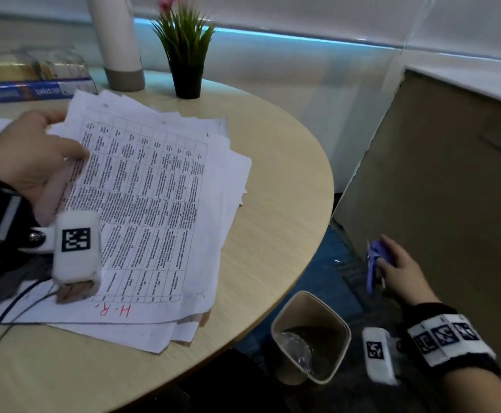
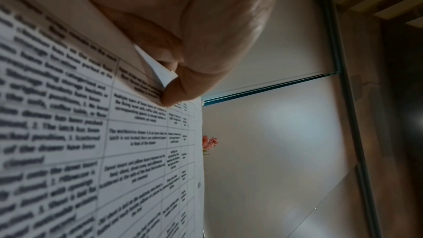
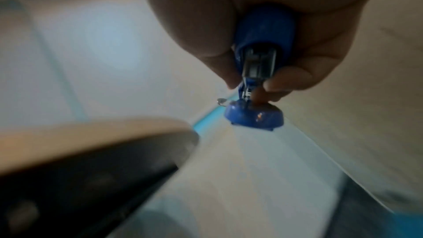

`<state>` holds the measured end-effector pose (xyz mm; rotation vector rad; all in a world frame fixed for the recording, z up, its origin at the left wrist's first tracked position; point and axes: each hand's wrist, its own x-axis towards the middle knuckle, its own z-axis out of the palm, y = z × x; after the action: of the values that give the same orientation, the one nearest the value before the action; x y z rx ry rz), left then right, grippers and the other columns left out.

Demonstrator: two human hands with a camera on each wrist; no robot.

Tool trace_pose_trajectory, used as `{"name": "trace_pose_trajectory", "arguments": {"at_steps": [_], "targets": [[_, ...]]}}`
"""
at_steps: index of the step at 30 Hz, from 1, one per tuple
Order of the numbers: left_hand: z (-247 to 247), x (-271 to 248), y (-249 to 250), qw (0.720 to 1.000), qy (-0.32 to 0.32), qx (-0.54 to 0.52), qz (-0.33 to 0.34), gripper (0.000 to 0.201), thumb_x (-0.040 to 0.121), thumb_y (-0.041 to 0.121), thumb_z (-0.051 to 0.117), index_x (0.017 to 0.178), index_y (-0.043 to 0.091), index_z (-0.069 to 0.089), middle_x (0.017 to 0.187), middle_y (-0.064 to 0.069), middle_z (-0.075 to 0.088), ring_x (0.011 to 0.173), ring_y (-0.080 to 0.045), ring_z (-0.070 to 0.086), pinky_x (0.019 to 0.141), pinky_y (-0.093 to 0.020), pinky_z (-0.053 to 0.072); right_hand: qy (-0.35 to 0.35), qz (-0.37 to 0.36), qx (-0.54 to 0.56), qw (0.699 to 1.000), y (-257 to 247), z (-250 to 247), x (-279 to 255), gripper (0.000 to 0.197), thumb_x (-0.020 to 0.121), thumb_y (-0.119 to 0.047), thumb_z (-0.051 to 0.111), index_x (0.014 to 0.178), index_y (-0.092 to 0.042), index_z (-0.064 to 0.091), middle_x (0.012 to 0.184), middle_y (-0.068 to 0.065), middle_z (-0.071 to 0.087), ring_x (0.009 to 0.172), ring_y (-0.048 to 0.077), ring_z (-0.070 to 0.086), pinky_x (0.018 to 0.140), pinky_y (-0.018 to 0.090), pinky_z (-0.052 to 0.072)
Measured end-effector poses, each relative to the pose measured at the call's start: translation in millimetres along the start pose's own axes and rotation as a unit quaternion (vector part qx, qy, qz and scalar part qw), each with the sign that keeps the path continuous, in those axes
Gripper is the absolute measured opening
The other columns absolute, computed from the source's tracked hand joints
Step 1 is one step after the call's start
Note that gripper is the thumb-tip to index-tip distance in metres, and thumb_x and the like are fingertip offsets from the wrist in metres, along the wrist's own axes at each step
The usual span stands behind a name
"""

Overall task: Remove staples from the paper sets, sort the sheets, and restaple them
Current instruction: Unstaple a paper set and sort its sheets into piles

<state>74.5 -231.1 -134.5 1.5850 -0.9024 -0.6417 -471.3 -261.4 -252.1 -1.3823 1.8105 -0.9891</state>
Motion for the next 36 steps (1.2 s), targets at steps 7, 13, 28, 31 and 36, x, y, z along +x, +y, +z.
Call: {"name": "trace_pose_trajectory", "arguments": {"at_steps": [7,13,28,31,36], "targets": [[20,-51,40,0.998,-0.010,-0.039,-0.041,0.041,0.092,-0.008,0.047,0.122,0.017,0.054,0.091,-0.010,0.067,0.074,-0.023,0.066,0.058,-0.034,0.052,0.014,-0.246,0.052,0.968,-202,-20,16,0.058,0.084,0.004,0.050,0.133,-0.027,0.046,0.121,-0.005,0.057,0.100,0.014,0.056,0.073,0.018,0.048],[11,-53,40,0.999,-0.025,-0.014,-0.039,0.018,0.079,0.002,0.062,0.088,0.017,0.068,0.097,-0.018,0.073,0.089,-0.038,0.070,0.088,-0.061,0.052,-0.164,-0.248,-0.277,0.914,-275,55,39,0.054,0.092,0.001,0.039,0.139,-0.024,0.042,0.131,0.004,0.049,0.111,0.026,0.050,0.069,0.023,0.040],[9,-58,49,0.999,-0.035,0.012,-0.011,0.024,0.088,0.000,0.060,0.082,0.022,0.068,0.092,-0.003,0.073,0.094,-0.029,0.069,0.095,-0.046,0.051,-0.170,-0.215,-0.373,0.887,-278,90,31,0.059,0.090,-0.032,0.058,0.144,-0.025,0.033,0.136,0.010,0.051,0.115,0.028,0.052,0.091,0.029,0.041],[9,-61,54,0.999,-0.021,-0.032,0.000,0.029,0.088,-0.004,0.058,0.084,0.022,0.069,0.094,-0.005,0.074,0.096,-0.031,0.069,0.096,-0.051,0.050,-0.160,-0.249,-0.261,0.919,-271,73,10,0.051,0.089,-0.038,0.059,0.136,-0.024,0.045,0.131,0.011,0.054,0.118,0.026,0.053,0.099,0.037,0.042],[10,-70,65,0.995,-0.004,-0.100,0.006,0.027,0.092,-0.007,0.052,0.090,0.016,0.067,0.095,-0.007,0.072,0.090,-0.024,0.069,0.089,-0.044,0.054,-0.240,-0.245,-0.022,0.939,-247,46,-50,0.029,0.089,-0.036,0.059,0.114,-0.020,0.056,0.118,0.008,0.064,0.092,0.016,0.060,0.075,0.023,0.046]]}}
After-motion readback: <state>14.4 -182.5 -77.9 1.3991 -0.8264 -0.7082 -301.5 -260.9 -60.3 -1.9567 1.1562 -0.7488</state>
